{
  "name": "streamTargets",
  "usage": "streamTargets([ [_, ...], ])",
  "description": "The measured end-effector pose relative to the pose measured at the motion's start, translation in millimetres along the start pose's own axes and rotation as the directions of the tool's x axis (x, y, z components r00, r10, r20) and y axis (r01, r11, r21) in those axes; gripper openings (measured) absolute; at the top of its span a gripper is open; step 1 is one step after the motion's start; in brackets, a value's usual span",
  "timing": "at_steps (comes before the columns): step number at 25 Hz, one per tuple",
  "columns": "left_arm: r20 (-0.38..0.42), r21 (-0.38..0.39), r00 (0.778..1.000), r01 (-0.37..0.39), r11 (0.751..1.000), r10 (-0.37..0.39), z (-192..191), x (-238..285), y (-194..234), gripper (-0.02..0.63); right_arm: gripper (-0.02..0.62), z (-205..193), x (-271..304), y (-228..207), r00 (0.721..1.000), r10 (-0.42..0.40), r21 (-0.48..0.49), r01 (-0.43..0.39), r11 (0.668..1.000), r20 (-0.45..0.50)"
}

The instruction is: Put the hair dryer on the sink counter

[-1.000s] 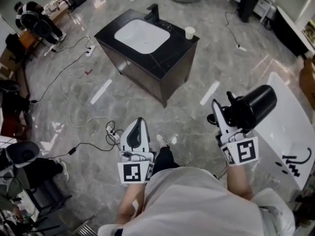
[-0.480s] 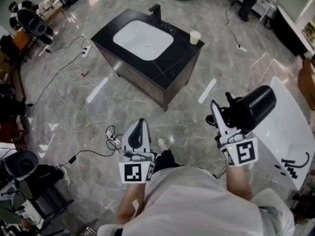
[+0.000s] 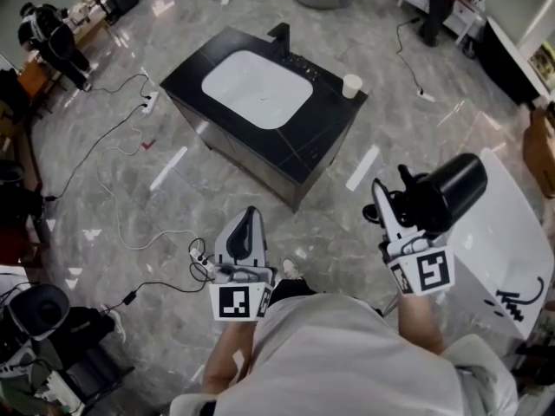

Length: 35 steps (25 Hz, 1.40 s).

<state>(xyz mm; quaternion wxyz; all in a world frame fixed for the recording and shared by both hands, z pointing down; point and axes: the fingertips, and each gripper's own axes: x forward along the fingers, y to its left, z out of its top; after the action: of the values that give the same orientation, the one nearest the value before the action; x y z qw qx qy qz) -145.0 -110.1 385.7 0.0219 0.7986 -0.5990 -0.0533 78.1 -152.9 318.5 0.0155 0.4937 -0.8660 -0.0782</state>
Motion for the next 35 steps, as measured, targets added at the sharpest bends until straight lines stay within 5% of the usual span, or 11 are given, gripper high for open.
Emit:
streamTargets([
  [14, -0.041, -0.028, 0.999, -0.002, 1.000, 0.001, -16.2, 36.2, 54.8, 0.000, 0.212, -17.2, 62.6, 13.4, 1.000, 0.007, 0.017, -0.006, 1.000, -0.027],
  [35, -0.036, -0.047, 0.998, 0.048, 0.998, -0.050, -19.0, 60.0, 59.8, 0.000, 0.212, -16.5, 74.5, 6.2, 0.999, -0.029, -0.013, 0.029, 1.000, -0.045],
])
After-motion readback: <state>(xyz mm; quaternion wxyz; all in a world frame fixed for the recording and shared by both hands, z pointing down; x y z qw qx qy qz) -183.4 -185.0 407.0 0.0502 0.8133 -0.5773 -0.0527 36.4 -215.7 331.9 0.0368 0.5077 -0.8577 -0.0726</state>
